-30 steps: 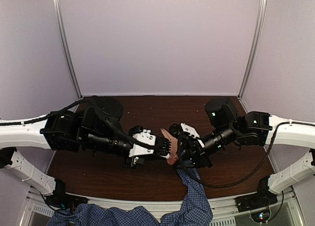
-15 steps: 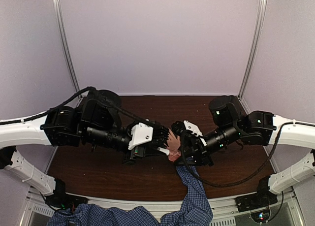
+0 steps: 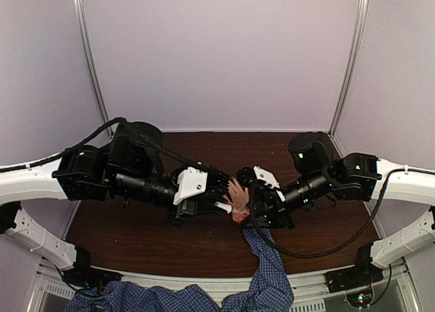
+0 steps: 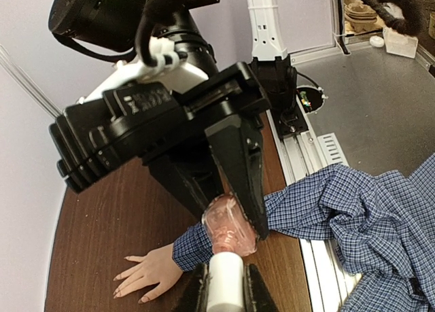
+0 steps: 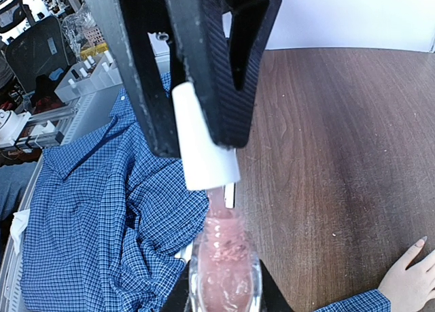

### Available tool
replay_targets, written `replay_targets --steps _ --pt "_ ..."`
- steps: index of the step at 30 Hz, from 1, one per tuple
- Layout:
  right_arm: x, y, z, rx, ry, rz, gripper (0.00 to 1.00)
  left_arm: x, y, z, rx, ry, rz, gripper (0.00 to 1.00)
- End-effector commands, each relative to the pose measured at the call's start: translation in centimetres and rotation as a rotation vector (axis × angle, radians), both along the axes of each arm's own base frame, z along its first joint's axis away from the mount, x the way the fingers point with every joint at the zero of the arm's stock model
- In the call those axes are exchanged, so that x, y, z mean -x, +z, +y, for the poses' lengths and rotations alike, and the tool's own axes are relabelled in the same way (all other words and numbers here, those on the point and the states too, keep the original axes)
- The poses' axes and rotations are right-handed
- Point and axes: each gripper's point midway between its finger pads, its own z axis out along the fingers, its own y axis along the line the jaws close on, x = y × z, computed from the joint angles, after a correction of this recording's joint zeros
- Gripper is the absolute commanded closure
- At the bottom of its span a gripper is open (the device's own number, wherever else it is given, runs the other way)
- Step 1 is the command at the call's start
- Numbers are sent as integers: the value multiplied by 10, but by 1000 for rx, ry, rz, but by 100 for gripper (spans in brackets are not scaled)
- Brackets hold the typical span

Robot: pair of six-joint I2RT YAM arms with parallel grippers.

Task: Paint the nails
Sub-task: Pick up the nail polish bottle cap from the nail polish bottle.

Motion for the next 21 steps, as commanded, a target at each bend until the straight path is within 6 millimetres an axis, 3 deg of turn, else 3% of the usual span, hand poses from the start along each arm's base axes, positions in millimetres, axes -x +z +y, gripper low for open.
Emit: replay_targets --steps 1,21 --pt "-3 0 0 1 -17 -17 100 3 13 5 34 -12 10 100" --pt "-4 -4 1 11 -18 -13 100 0 20 8 58 3 4 100"
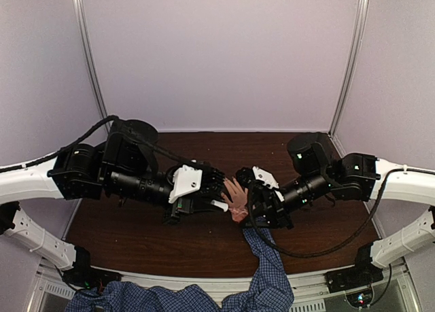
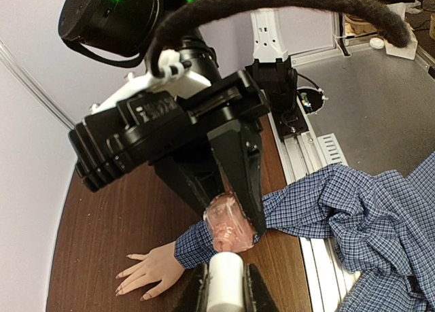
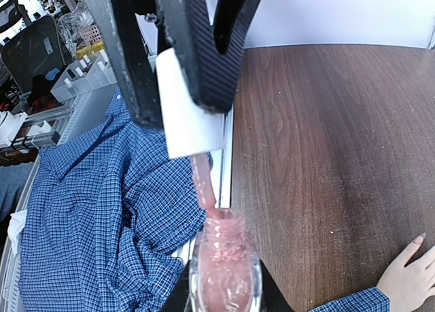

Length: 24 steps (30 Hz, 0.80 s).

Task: Paint the nails
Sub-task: Pick up the nail polish bottle cap from the nail polish bottle, then remove the excess polish from the bottle rim.

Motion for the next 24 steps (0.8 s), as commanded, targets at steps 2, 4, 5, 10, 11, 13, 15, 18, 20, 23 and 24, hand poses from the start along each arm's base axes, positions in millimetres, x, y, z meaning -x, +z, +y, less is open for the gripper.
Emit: replay_targets --steps 2,4,5,10,11,13,15,18,20,23,24 --pt "-2 -1 0 1 -7 -11 100 1 14 2 50 -7 7 100" --pt "-2 -1 1 2 -7 -12 100 1 14 2 52 -11 9 100" --pt "-2 -1 1 3 -7 -11 100 2 15 2 54 -12 9 100" --pt "-2 0 1 0 -5 -11 100 4 14 2 50 -24 10 100" --pt "-2 0 1 -1 -6 -13 100 3 14 2 47 -22 10 100" --pt "-2 0 1 -1 -6 -14 100 3 11 2 39 -20 14 100" --pt "-2 1 0 -2 -9 -16 100 2 9 3 31 -19 17 100" --pt "-3 2 0 -4 -10 -19 100 1 7 5 14 -14 23 100" --pt "-2 3 0 -9 -7 -20 100 0 5 7 8 -8 25 100" --pt "-1 3 0 -9 -3 -20 100 -3 4 8 5 4 25 100" --pt "-1 2 0 -9 -2 -19 100 -4 4 8 4 9 24 100"
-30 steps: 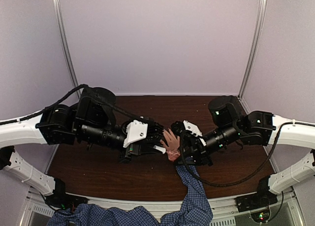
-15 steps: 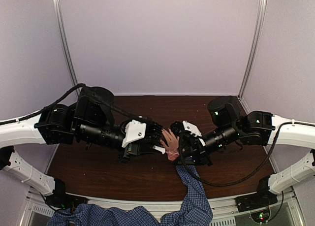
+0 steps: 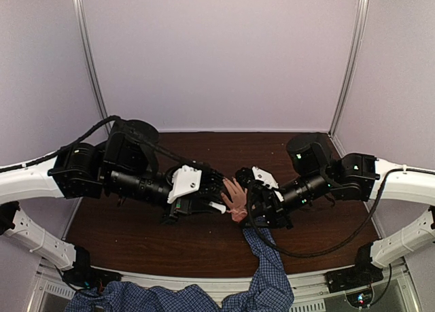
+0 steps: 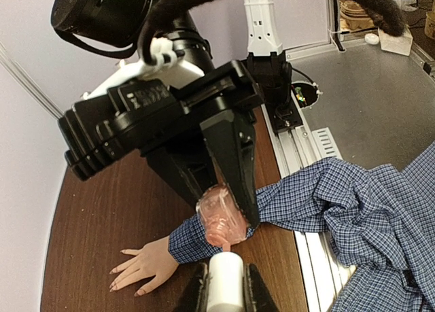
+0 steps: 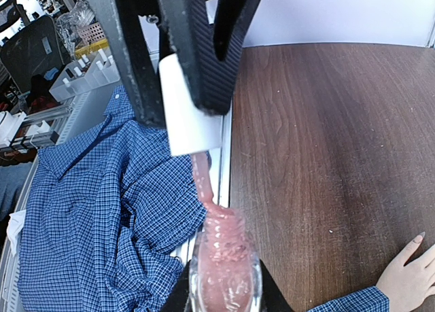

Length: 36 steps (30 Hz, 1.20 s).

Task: Paint the nails
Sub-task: Remove the excess polish from the bottle rim.

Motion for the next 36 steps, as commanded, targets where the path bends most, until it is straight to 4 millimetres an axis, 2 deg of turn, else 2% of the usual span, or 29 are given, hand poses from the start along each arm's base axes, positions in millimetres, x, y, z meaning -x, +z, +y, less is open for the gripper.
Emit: replay_targets --steps 1,21,36 --pt "0 4 0 -14 2 -17 100 -4 10 5 28 20 3 100" --pt "1 3 -2 -13 4 -15 100 -13 12 10 32 56 -2 100" --pt "-2 2 -2 -9 -12 -23 100 -12 14 17 45 55 6 100"
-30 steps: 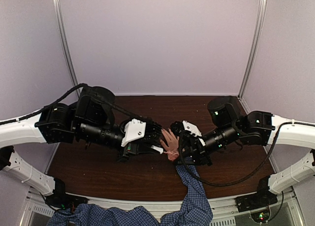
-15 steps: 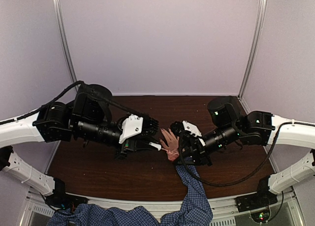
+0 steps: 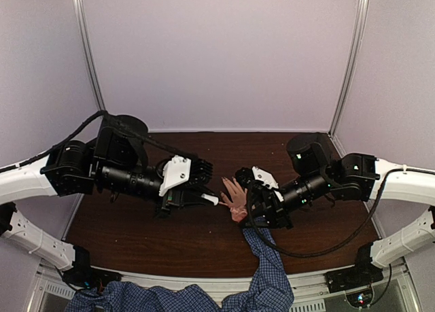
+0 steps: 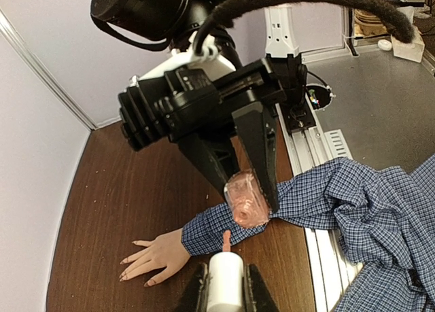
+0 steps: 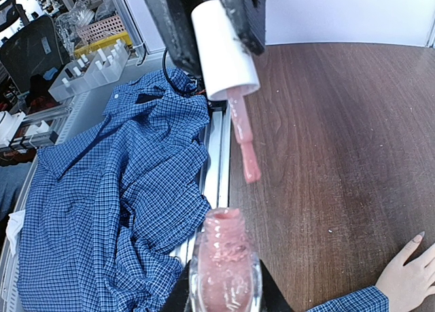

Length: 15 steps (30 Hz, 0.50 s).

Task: Paint the nails
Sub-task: Remove the excess polish from the bottle rim.

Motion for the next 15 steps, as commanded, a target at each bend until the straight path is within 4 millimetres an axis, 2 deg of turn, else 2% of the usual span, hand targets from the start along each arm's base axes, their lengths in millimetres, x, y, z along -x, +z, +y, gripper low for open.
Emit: replay_targets --steps 1,15 --pt "-1 2 -2 -9 -12 -21 100 2 5 2 24 -5 16 100" --pt "1 -1 1 3 8 -3 100 9 5 -10 28 -59 53 100"
